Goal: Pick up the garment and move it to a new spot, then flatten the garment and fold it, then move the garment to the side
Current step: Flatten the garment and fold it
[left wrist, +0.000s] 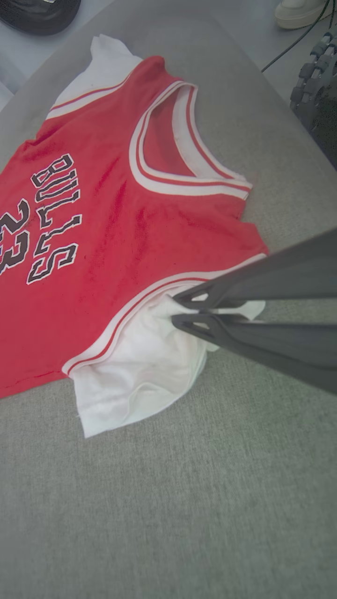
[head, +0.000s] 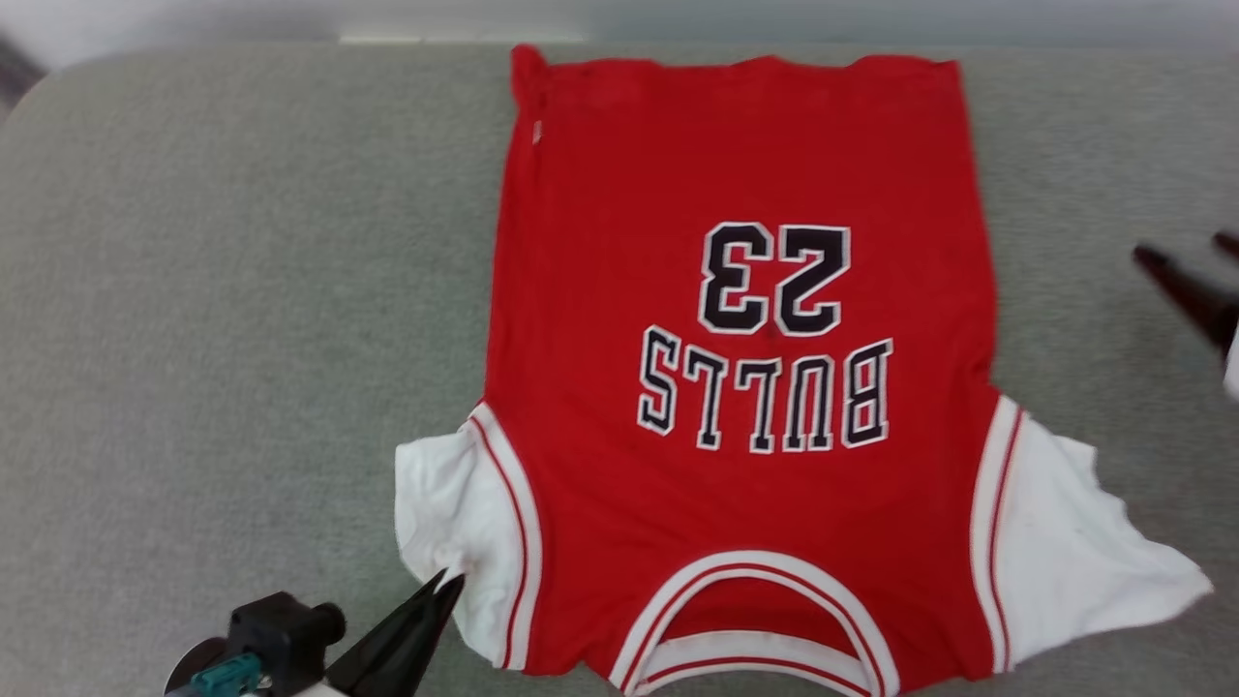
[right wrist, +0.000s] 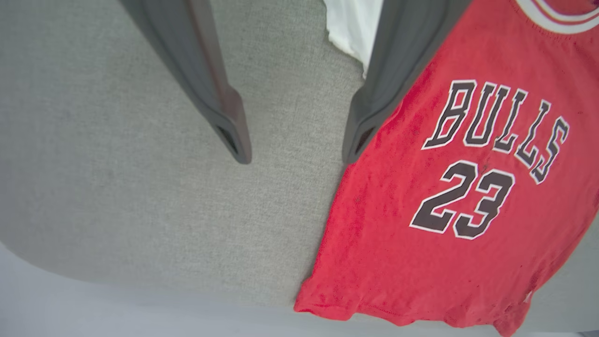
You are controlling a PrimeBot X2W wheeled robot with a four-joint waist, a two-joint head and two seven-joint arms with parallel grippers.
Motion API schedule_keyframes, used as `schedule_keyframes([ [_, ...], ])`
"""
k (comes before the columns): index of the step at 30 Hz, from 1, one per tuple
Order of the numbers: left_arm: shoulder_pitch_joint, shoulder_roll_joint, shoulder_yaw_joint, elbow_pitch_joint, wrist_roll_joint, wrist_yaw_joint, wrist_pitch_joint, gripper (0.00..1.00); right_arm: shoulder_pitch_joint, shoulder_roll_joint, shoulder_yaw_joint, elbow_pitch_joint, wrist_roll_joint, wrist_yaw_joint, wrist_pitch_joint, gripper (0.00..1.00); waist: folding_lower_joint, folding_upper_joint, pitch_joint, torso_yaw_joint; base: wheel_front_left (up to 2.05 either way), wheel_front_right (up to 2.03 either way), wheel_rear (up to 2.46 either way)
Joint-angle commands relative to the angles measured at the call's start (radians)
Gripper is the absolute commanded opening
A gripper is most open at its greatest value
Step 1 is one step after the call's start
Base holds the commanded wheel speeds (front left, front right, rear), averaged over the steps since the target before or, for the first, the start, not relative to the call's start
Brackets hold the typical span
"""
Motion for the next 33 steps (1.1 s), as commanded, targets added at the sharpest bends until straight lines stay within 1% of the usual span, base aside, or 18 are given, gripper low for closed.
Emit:
schedule_keyframes([
  [1, -0.049, -0.011, -0.021, -0.028, 0.014, -0.01, 0.012, 0.0, -0.133, 0.021, -0.022, 0.057, -0.049, 0.0, 0.099, 1.0, -0.0002, -0.0001, 0.111, 0.112, 0.0, 0.0, 0.0],
  [3, -0.076, -0.018, -0.039, -0.043, 0.022, -0.019, 0.016, 0.0, -0.237, 0.032, -0.057, 0.107, -0.1, 0.0, 0.157, 1.0, -0.0002, -0.0001, 0.148, 0.149, 0.0, 0.0, 0.0],
  [8, -0.133, -0.049, -0.079, -0.058, 0.03, -0.028, 0.012, 0.0, -0.434, 0.055, -0.117, 0.228, -0.257, 0.0, 0.296, 1.0, -0.0002, -0.0001, 0.218, 0.236, 0.0, 0.0, 0.0],
  [13, -0.173, -0.072, -0.111, -0.058, 0.031, -0.037, -0.001, 0.0, -0.574, 0.069, -0.19, 0.325, -0.389, 0.0, 0.355, 1.0, -0.0002, -0.0001, 0.27, 0.307, 0.0, 0.0, 0.0],
  [15, -0.188, -0.08, -0.122, -0.056, 0.028, -0.041, -0.008, 0.0, -0.61, 0.064, -0.209, 0.353, -0.434, 0.0, 0.367, 1.0, -0.0002, -0.0001, 0.286, 0.33, 0.0, 0.0, 0.0],
  [19, -0.205, -0.09, -0.137, -0.041, 0.023, -0.044, -0.026, 0.0, -0.64, 0.058, -0.243, 0.396, -0.5, 0.0, 0.388, 1.0, -0.0002, -0.0001, 0.311, 0.367, 0.0, 0.0, 0.0],
  [22, -0.216, -0.095, -0.148, -0.029, 0.019, -0.048, -0.038, 0.0, -0.636, 0.056, -0.257, 0.414, -0.548, 0.0, 0.41, 1.0, -0.0002, -0.0001, 0.324, 0.388, 0.0, 0.0, 0.0],
  [25, -0.228, -0.099, -0.159, -0.016, 0.012, -0.05, -0.051, 0.0, -0.608, 0.06, -0.268, 0.422, -0.562, 0.0, 0.42, 1.0, -0.0002, -0.0001, 0.335, 0.403, 0.0, 0.0, 0.0],
  [28, -0.236, -0.1, -0.163, -0.004, 0.007, -0.052, -0.064, 0.0, -0.559, 0.058, -0.255, 0.427, -0.564, 0.0, 0.424, 1.0, -0.0002, -0.0001, 0.343, 0.413, 0.0, 0.0, 0.0],
  [31, -0.25, -0.1, -0.166, 0.004, 0.013, -0.054, -0.1, 0.0, -0.521, 0.053, -0.254, 0.432, -0.557, 0.0, 0.445, 1.0, -0.0002, -0.0001, 0.345, 0.419, 0.0, 0.0, 0.0],
  [32, -0.252, -0.099, -0.168, 0.009, 0.011, -0.055, -0.107, 0.0, -0.511, 0.053, -0.256, 0.433, -0.556, 0.0, 0.457, 0.89, -0.0002, -0.0001, 0.345, 0.419, 0.0, 0.0, 0.0],
  [33, -0.253, -0.097, -0.17, 0.014, 0.01, -0.055, -0.111, 0.0, -0.501, 0.053, -0.258, 0.432, -0.554, 0.0, 0.465, 0.45, -0.0002, -0.0001, 0.345, 0.418, 0.0, 0.0, 0.0],
])
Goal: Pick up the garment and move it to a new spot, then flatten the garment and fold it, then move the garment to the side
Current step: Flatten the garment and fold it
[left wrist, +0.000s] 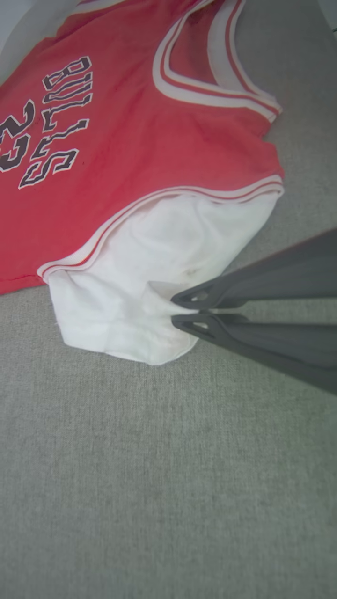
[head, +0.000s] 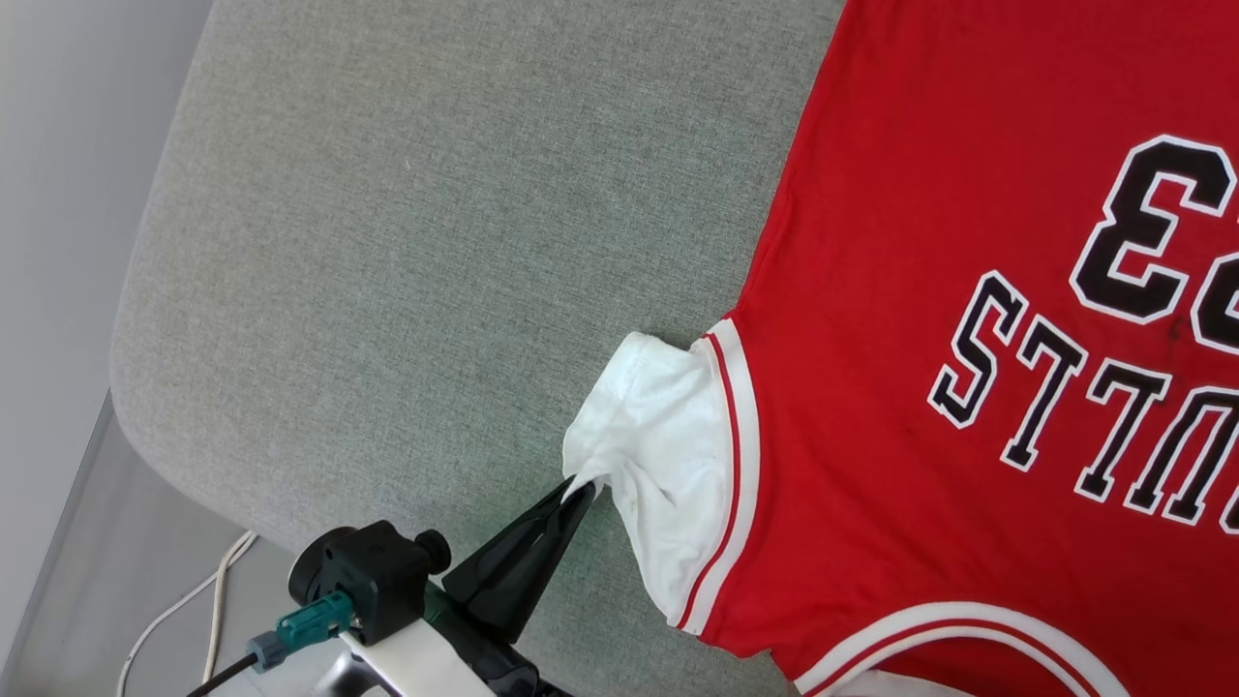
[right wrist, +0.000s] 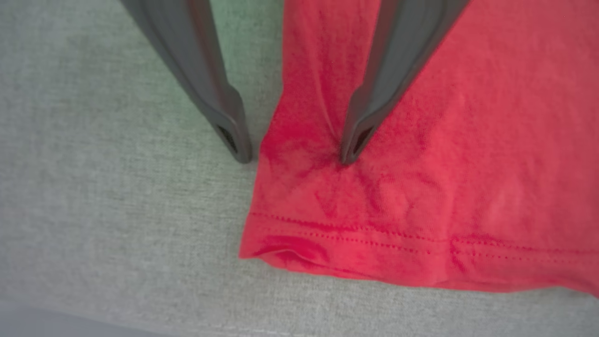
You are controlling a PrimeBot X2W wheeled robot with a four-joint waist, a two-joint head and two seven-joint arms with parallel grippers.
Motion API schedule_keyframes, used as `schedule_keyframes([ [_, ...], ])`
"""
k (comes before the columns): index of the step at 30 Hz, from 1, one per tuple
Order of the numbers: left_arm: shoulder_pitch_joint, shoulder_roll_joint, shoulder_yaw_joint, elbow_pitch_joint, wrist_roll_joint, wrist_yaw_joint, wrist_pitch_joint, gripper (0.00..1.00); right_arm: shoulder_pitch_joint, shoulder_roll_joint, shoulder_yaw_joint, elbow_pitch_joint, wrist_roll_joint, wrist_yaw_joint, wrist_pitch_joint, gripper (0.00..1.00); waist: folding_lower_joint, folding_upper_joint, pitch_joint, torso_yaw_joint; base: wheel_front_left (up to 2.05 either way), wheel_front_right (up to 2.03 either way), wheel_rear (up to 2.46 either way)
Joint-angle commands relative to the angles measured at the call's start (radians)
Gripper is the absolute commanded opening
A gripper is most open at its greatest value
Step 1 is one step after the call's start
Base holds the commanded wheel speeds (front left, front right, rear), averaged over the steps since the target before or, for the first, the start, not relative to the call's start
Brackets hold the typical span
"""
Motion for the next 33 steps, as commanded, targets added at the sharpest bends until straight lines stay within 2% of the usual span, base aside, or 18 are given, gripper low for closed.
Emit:
schedule_keyframes([
  [1, -0.012, -0.001, -0.001, 0.007, -0.002, -0.003, -0.009, 0.0, 0.108, 0.022, 0.002, 0.054, 0.005, 0.0, 0.042, 0.1, 0.0001, 0.0, -0.001, -0.002, 0.0, 0.0, 0.0],
  [2, -0.015, 0.0, -0.002, 0.013, -0.003, -0.004, -0.013, 0.0, 0.114, 0.022, 0.003, 0.051, 0.009, 0.0, 0.047, 0.0, 0.0001, 0.0, -0.004, -0.004, 0.0, 0.0, 0.0],
  [7, -0.02, 0.009, 0.001, 0.04, -0.004, -0.003, -0.025, 0.0, 0.144, 0.025, -0.002, 0.028, 0.025, 0.0, 0.042, 0.0, 0.0001, 0.0, -0.041, -0.033, 0.0, 0.0, 0.0],
  [13, -0.007, 0.028, 0.02, 0.054, -0.006, 0.017, -0.029, 0.0, 0.195, 0.031, -0.002, 0.026, 0.059, 0.0, 0.013, 0.0, 0.0001, 0.0, -0.114, -0.096, 0.0, 0.0, 0.0],
  [15, 0.031, 0.06, 0.047, 0.049, -0.012, 0.048, -0.02, 0.0, 0.306, 0.041, 0.032, 0.027, 0.133, 0.0, -0.027, 0.0, 0.0001, 0.0, -0.218, -0.179, 0.0, 0.0, 0.0],
  [19, 0.068, 0.082, 0.062, 0.041, -0.007, 0.078, -0.011, 0.0, 0.422, 0.035, 0.083, -0.003, 0.206, 0.0, -0.057, 0.0, 0.0001, 0.0, -0.295, -0.24, 0.0, 0.0, 0.0],
  [25, 0.125, 0.104, 0.084, 0.027, -0.021, 0.119, -0.002, 0.0, 0.606, 0.024, 0.102, -0.083, 0.321, 0.0, -0.095, 0.0, 0.0001, 0.0, -0.388, -0.33, 0.0, 0.0, 0.0],
  [33, 0.167, 0.112, 0.106, 0.036, -0.041, 0.15, -0.008, 0.0, 0.866, 0.05, 0.035, -0.252, 0.423, 0.0, -0.135, 0.0, 0.0001, 0.0, -0.464, -0.41, 0.0, 0.0, 0.0],
])
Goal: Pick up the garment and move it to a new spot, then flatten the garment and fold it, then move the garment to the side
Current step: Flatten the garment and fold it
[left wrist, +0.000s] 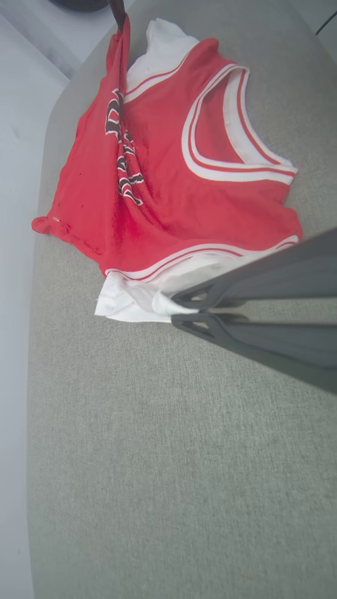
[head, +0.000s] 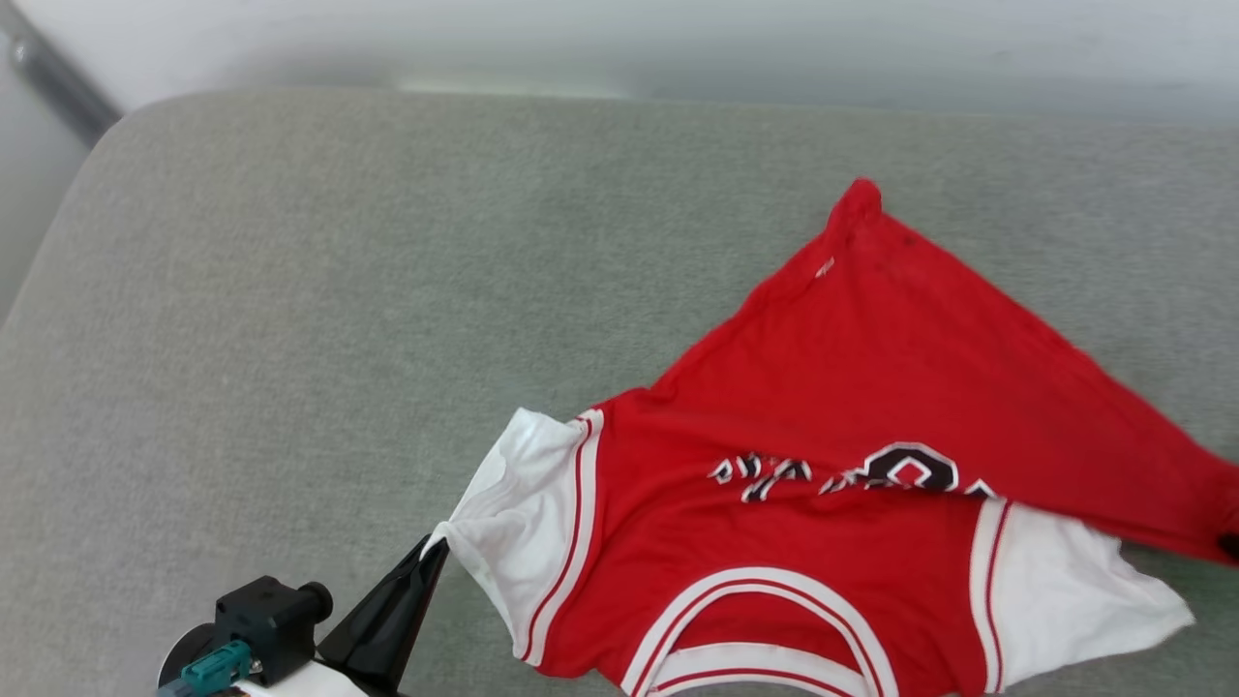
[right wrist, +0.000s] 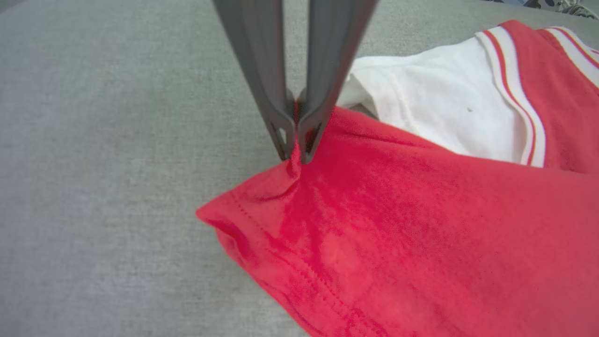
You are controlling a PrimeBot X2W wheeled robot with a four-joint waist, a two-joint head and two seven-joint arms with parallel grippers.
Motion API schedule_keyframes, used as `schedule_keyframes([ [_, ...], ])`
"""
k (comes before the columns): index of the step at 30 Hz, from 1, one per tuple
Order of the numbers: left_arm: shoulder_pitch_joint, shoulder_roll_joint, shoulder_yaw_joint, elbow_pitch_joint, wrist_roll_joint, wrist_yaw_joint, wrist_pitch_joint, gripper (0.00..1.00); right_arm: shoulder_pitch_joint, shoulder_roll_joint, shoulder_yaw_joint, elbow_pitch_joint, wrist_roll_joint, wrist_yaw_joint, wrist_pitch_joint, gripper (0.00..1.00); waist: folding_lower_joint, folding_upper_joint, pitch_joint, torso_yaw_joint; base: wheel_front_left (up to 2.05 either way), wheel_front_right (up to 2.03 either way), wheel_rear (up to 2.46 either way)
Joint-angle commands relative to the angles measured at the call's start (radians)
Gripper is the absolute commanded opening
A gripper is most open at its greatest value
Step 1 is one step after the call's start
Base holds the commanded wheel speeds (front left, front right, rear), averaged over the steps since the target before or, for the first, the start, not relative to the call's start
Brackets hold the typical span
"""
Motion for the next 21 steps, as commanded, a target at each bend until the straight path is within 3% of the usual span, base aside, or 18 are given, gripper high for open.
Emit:
schedule_keyframes([
  [1, 0.005, 0.002, 0.004, 0.002, -0.004, 0.003, -0.004, 0.0, 0.026, 0.01, -0.006, -0.011, 0.003, -0.001, -0.003, 0.0, 0.0001, 0.0, -0.04, -0.041, 0.0, 0.0, 0.0],
  [8, 0.026, -0.024, 0.005, 0.023, -0.021, 0.019, -0.024, 0.0, 0.236, 0.075, -0.04, -0.144, 0.028, -0.001, -0.063, 0.0, 0.0001, 0.0, -0.08, -0.088, 0.0, 0.0, 0.0],
  [16, 0.039, -0.033, 0.005, 0.035, -0.024, 0.031, -0.038, 0.0, 0.334, 0.117, -0.031, -0.132, 0.002, -0.001, -0.122, 0.0, 0.0001, 0.0, -0.106, -0.115, 0.0, 0.0, 0.0],
  [18, 0.038, -0.033, 0.004, 0.033, -0.025, 0.033, -0.037, 0.0, 0.332, 0.127, -0.023, -0.132, -0.007, -0.001, -0.142, 1.0, 0.0001, 0.0, -0.11, -0.116, 0.0, 0.0, 0.0],
  [21, 0.039, -0.028, 0.001, 0.024, -0.023, 0.035, -0.033, 0.0, 0.312, 0.128, -0.014, -0.149, 0.008, -0.001, -0.146, 1.0, 0.0001, 0.0, -0.111, -0.112, 0.0, 0.0, 0.0],
])
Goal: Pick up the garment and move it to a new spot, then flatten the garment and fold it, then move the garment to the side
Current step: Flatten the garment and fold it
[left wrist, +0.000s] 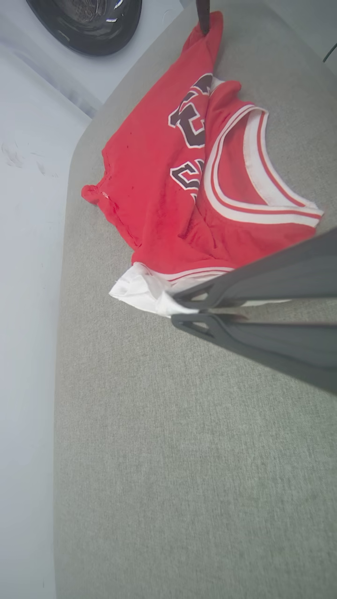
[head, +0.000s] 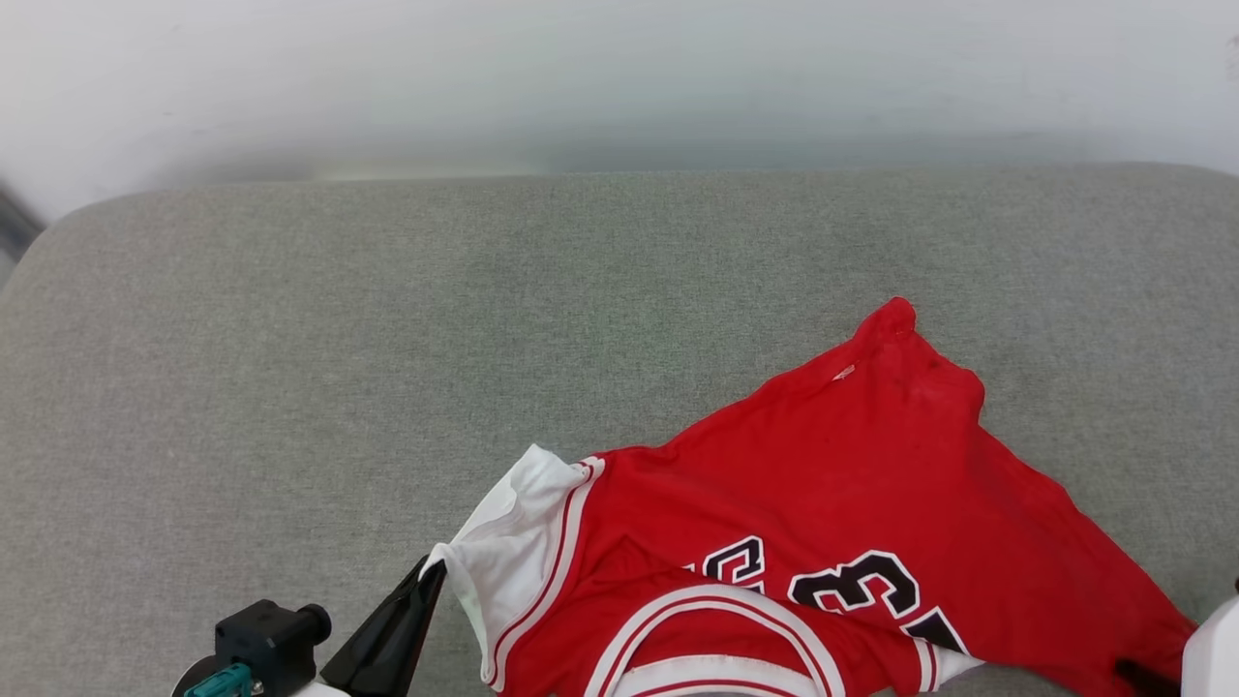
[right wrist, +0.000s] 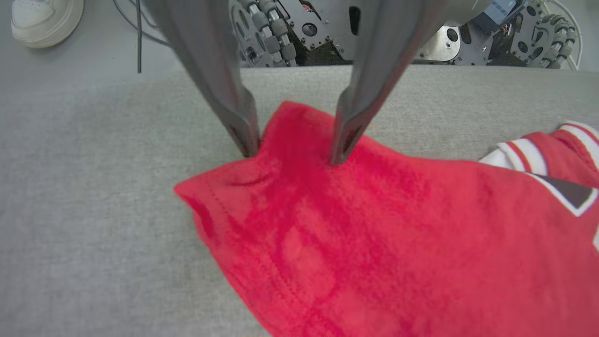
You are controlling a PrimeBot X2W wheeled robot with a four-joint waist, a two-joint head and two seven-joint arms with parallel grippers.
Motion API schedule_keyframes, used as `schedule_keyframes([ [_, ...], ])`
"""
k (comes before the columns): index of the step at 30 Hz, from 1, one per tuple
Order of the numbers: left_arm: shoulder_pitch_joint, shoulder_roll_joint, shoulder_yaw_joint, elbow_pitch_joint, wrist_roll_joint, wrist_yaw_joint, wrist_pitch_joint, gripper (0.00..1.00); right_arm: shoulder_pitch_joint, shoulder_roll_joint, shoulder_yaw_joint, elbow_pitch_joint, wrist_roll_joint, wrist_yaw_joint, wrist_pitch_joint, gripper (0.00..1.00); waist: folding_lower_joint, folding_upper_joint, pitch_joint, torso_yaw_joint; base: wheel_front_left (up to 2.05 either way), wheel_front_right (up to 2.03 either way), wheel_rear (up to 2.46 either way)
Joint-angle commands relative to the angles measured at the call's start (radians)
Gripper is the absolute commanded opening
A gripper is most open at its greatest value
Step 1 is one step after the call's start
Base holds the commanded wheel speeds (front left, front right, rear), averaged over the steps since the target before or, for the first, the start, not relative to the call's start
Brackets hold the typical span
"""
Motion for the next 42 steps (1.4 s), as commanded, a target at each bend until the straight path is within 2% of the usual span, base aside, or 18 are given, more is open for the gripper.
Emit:
schedule_keyframes([
  [1, 0.001, 0.005, 0.001, -0.007, 0.004, 0.004, 0.003, 0.0, -0.024, -0.013, 0.0, -0.015, 0.004, 0.0, -0.005, 1.0, 0.0001, 0.0, 0.003, 0.004, 0.0, 0.0, 0.0],
  [10, -0.036, 0.006, -0.016, -0.064, 0.031, 0.005, 0.011, 0.0, -0.189, -0.051, 0.064, -0.189, 0.036, 0.0, 0.074, 1.0, 0.0001, 0.0, 0.066, 0.071, 0.0, 0.0, 0.0],
  [15, -0.072, 0.0, -0.032, -0.094, 0.049, -0.003, 0.015, 0.0, -0.34, -0.069, 0.127, -0.197, 0.008, 0.0, 0.137, 1.0, 0.0001, 0.0, 0.129, 0.132, 0.0, 0.0, 0.0],
  [20, -0.116, -0.02, -0.053, -0.108, 0.06, -0.016, 0.019, 0.0, -0.484, -0.077, 0.153, -0.103, -0.036, 0.0, 0.181, 1.0, 0.0001, 0.0, 0.196, 0.203, 0.0, 0.0, 0.0],
  [28, -0.171, -0.063, -0.1, -0.065, 0.073, -0.049, 0.003, 0.0, -0.622, -0.148, 0.171, 0.087, -0.114, -0.001, 0.174, 1.0, 0.0001, 0.0, 0.276, 0.312, 0.0, 0.0, 0.0],
  [33, -0.196, -0.09, -0.124, -0.038, 0.076, -0.065, -0.011, 0.0, -0.654, -0.17, 0.187, 0.184, -0.154, -0.001, 0.157, 1.0, 0.0001, 0.0, 0.305, 0.351, 0.0, 0.0, 0.0],
  [41, -0.226, -0.094, -0.122, -0.007, 0.076, -0.073, -0.023, 0.0, -0.583, -0.148, 0.194, 0.308, -0.167, -0.001, 0.183, 1.0, 0.0001, 0.0, 0.322, 0.383, 0.0, 0.0, 0.0],
  [42, -0.228, -0.092, -0.12, -0.004, 0.075, -0.073, -0.024, 0.0, -0.572, -0.15, 0.196, 0.316, -0.168, -0.001, 0.185, 0.81, 0.0001, 0.0, 0.323, 0.384, 0.0, 0.0, 0.0],
])
